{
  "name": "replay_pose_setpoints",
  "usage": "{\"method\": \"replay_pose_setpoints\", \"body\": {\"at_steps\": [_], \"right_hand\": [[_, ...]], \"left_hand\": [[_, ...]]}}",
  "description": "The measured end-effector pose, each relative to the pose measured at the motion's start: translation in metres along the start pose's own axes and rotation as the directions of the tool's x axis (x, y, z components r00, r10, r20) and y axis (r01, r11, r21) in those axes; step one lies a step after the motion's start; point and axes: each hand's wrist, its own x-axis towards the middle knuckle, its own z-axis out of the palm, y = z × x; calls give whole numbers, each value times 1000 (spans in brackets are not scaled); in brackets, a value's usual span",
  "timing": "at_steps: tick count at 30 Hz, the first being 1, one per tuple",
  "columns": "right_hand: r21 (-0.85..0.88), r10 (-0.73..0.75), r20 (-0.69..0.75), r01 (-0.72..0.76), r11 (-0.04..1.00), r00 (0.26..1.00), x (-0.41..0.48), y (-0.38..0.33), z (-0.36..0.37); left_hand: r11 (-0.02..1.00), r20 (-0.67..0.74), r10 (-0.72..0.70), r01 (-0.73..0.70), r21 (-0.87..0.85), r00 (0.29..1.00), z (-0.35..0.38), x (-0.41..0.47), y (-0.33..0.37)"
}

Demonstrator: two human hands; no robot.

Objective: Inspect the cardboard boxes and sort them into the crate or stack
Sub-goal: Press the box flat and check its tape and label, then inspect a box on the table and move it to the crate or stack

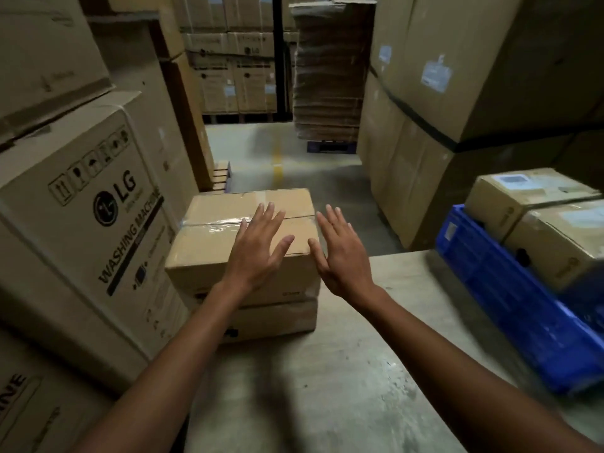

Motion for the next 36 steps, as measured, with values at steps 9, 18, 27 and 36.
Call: {"method": "replay_pose_setpoints", "body": {"at_steps": [9,18,27,36], "right_hand": [[1,172,-327,-182,983,929,-138,91,-160],[-3,422,-576,-518,855,700,-374,199,-308],[228,677,-687,-807,545,263,-584,260,-396],[937,944,-227,-319,145,-238,-730,395,-411]], "left_hand": [[922,-60,313,-318,-221,948,51,-17,224],[731,56,552,-450,-513,832,149,-105,465],[477,328,679,-55,-877,656,249,-203,665],[401,773,562,721,-566,294,418,-237,794]]}}
